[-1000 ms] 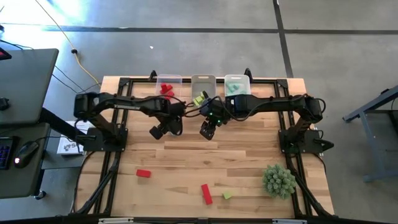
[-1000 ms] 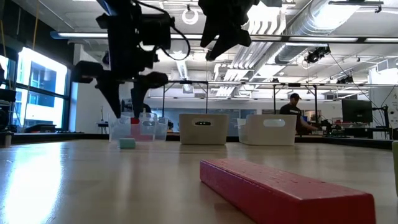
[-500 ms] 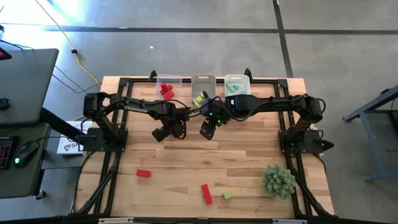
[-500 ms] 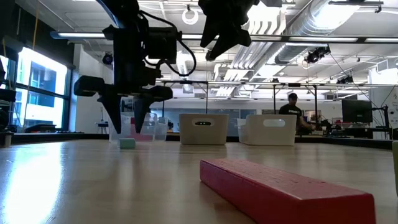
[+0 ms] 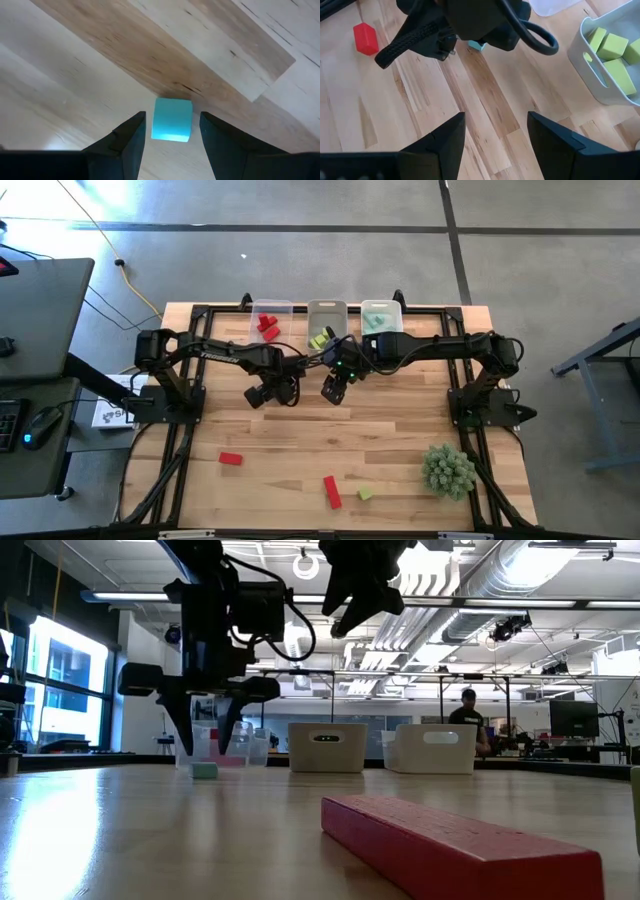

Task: Sort & place blocks by color
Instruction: Put the blue block into the white bin

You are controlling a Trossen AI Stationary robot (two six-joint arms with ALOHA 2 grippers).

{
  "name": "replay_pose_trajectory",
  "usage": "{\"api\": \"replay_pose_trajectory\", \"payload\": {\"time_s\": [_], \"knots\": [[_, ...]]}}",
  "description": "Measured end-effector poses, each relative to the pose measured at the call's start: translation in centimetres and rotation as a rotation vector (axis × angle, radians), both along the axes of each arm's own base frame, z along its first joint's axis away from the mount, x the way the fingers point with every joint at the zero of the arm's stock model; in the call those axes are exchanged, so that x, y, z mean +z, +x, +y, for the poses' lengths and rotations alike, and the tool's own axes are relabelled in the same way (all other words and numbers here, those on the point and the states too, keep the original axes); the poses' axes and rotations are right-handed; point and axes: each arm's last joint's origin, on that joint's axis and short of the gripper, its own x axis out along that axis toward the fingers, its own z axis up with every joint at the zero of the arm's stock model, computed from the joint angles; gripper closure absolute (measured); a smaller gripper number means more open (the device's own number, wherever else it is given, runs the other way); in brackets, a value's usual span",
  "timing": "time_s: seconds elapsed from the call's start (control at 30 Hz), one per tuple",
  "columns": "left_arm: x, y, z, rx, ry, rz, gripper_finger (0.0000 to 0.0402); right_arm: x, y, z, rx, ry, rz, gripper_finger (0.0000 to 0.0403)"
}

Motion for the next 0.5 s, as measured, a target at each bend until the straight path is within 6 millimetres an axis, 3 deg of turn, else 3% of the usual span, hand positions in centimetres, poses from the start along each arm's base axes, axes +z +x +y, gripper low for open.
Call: {"api": "replay_pose_trajectory", "payload": {"time_s": [0.5], "knots": [[-1.7, 0.6, 0.5, 0.001, 0.078, 0.047, 0.0227, 0.0, 0.0, 0.1, 0.007, 0.007, 0.001, 0.0203]]}}
